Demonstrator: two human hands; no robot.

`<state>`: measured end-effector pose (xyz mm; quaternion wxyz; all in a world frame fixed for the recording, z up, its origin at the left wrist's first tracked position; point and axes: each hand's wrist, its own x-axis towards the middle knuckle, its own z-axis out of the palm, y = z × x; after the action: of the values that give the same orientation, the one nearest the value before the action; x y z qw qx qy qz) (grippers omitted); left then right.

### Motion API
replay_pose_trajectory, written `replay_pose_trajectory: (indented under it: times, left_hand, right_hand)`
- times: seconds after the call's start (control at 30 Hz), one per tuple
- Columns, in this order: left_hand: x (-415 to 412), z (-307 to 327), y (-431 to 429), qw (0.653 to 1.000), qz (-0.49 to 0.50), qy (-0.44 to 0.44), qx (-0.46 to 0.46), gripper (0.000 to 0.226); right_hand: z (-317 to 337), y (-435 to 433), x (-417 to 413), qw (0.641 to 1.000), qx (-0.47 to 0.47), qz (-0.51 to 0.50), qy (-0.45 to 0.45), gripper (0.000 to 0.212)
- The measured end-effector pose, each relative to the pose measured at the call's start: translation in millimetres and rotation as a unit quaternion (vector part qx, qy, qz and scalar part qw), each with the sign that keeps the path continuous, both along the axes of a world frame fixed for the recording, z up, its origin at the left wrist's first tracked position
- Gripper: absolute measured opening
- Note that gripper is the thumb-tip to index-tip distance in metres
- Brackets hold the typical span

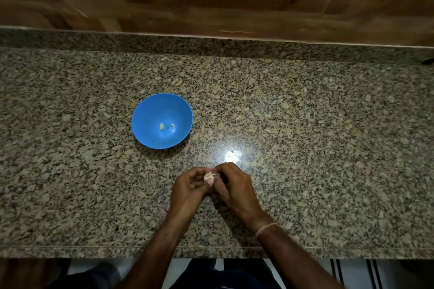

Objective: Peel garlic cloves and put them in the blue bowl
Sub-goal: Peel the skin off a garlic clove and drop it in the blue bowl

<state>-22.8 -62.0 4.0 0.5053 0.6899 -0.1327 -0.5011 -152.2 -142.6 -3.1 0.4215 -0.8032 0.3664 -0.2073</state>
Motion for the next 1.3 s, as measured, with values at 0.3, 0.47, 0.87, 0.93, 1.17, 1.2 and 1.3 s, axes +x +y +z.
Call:
replay_pose_trajectory:
  times: [0.3, 0.47, 0.87, 0.93, 1.17, 1.2, 1.3]
  left_hand:
    - [0, -4, -13, 0.995, -0.037, -0.09, 0.03, 0.02]
    - [0, -1, -18, 0.978, -0.046, -0.2, 0.046, 0.022]
    - [2, -7, -17, 0.983, -0.052, -0.172, 0.044, 0.024]
    - [2, -7, -20, 0.981, -0.057, -0.181, 0.047, 0.023]
    - [10, -10, -32, 0.925, -0.102, -0.364, 0.045, 0.022]
    - [9, -11, -34, 0.917, -0.114, -0.38, 0.05, 0.026]
    - [1, -6, -26, 0.891, -0.126, -0.434, 0.05, 0.047]
  right_hand:
    - [-5, 1, 2, 0.981, 0.147, -0.114, -0.058, 0.005]
    - [-8, -3, -3, 0.964, 0.193, -0.18, -0.04, 0.01]
    - [-6, 6, 5, 0.917, 0.33, -0.186, -0.125, 0.002]
    - [-7, 3, 7, 0.922, 0.315, -0.2, -0.104, 0.003]
    - [-9, -4, -9, 0.977, 0.154, -0.144, 0.016, 0.014]
    - [-10, -3, -11, 0.982, 0.135, -0.127, 0.025, 0.014]
    - [-11, 2, -18, 0.987, 0.112, -0.104, 0.042, 0.014]
